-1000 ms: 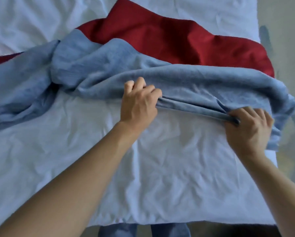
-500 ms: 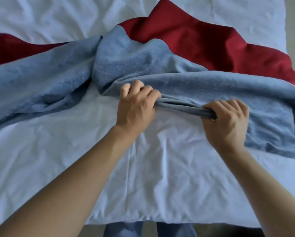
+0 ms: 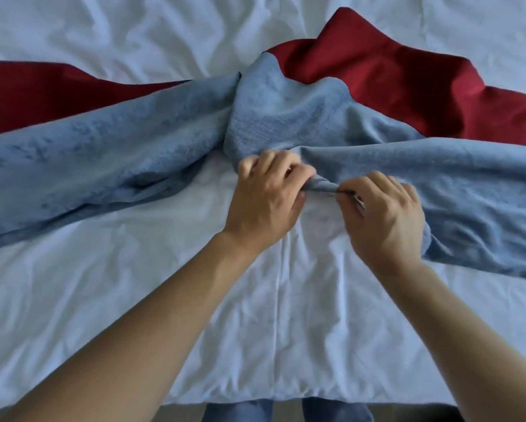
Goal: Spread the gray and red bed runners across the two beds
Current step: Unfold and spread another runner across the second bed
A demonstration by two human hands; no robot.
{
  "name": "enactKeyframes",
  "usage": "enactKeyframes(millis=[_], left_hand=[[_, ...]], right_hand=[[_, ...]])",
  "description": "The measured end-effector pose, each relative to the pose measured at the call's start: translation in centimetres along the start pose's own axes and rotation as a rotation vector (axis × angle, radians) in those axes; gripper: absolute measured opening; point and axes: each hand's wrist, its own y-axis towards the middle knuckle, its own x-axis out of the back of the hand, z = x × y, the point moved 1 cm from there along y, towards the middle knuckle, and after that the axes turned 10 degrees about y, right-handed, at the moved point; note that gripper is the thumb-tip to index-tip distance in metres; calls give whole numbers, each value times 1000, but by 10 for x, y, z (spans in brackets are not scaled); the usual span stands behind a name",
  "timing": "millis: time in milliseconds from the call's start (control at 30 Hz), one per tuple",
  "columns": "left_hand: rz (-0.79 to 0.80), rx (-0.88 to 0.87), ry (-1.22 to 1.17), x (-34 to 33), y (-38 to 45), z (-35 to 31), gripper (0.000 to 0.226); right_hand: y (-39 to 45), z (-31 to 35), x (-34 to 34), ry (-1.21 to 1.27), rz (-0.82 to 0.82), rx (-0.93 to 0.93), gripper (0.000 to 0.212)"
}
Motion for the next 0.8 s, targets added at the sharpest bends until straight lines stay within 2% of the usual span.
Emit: enactKeyframes(millis=[100, 167, 267, 333, 467, 533, 600, 667, 733, 800], left_hand=[[-81, -25, -95, -1, -17, -6, 5], [-33, -24, -104, -6, -28, -13, 1], [25, 134, -58, -11, -24, -17, 27], [-15, 168, -71, -11, -9, -18, 30], [-36, 76, -31, -18, 12, -23, 20], [-16, 36, 9, -21, 13, -31, 15], [-4, 28, 29, -20, 9, -38, 11], [-10, 50, 36, -15, 3, -42, 11], [-22, 44, 19, -8, -4, -45, 11], [-43, 13, -12, -1, -11, -46, 14]], right_hand=[[-10, -10, 20, -2, -54, -61, 5], [-16, -12, 35, 25, -88, -72, 3], [-24, -8, 49, 99, -31, -76, 2], [-29, -6, 54, 170, 30, -121, 7], [-29, -14, 63, 340, 96, -301, 23], [-30, -20, 66, 328, 112, -316, 20], [-34, -20, 71, 203, 44, -182, 10], [-38, -12, 66, 79, -19, 35, 14], [-38, 0, 51, 38, 37, 160, 21], [-34, 8, 34, 2, 100, 196, 20]])
